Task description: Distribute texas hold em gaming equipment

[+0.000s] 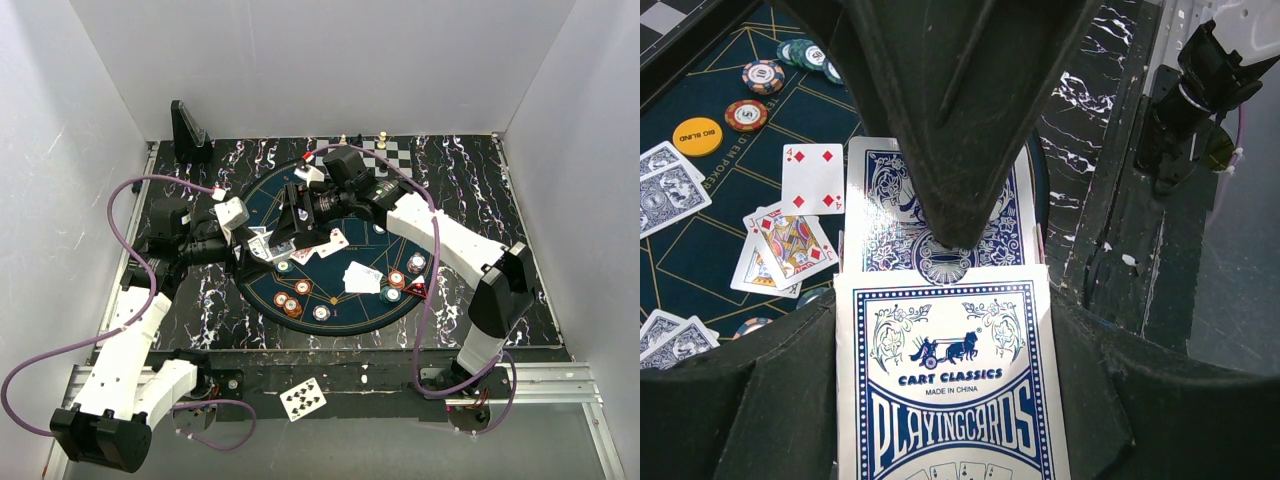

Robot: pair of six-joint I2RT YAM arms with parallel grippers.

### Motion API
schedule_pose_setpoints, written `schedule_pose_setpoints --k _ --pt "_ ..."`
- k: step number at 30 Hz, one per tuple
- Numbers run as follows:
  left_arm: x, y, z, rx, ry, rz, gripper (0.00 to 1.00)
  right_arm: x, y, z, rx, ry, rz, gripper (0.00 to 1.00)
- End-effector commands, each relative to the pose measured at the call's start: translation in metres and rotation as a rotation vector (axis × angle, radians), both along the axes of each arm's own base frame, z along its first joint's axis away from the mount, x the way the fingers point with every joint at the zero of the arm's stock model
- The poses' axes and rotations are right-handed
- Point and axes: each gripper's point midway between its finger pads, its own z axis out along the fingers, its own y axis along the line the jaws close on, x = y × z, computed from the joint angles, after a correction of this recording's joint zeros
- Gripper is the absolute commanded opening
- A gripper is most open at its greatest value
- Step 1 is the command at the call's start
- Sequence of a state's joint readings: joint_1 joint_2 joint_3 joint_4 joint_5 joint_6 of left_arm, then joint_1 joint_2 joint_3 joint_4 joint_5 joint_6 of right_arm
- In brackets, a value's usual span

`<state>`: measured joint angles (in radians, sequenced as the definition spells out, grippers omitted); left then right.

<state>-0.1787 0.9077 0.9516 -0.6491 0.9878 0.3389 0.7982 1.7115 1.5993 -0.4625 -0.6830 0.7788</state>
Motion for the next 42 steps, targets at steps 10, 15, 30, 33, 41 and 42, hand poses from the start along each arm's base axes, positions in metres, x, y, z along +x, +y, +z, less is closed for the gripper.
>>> schedule_pose_setpoints --k 10,15,30,33,41,42 --pt "-0.002 -0.003 0.03 -0.049 -0.094 -0.017 0.0 0.005 0.0 0.009 0.024 0.017 0.001 0.92" --pt "-0.001 -0.003 0.029 -0.048 -0.098 -0.013 0.0 0.01 -0.009 0.012 0.035 0.026 -0.03 0.83" --pt "-0.002 -0.003 0.03 -0.052 -0.105 -0.017 0.0 0.009 -0.023 0.027 0.068 0.027 -0.067 0.64" --pt "-0.003 -0.003 0.029 -0.051 -0.102 -0.015 0.0 0.009 -0.024 0.033 0.075 0.018 -0.069 0.63" --pt "-0.004 -0.003 0.027 -0.05 -0.104 -0.014 0.0 0.014 -0.038 0.042 0.06 -0.029 -0.106 0.59" --pt "-0.004 -0.003 0.028 -0.051 -0.102 -0.014 0.0 0.015 -0.039 0.042 0.057 -0.029 -0.108 0.58"
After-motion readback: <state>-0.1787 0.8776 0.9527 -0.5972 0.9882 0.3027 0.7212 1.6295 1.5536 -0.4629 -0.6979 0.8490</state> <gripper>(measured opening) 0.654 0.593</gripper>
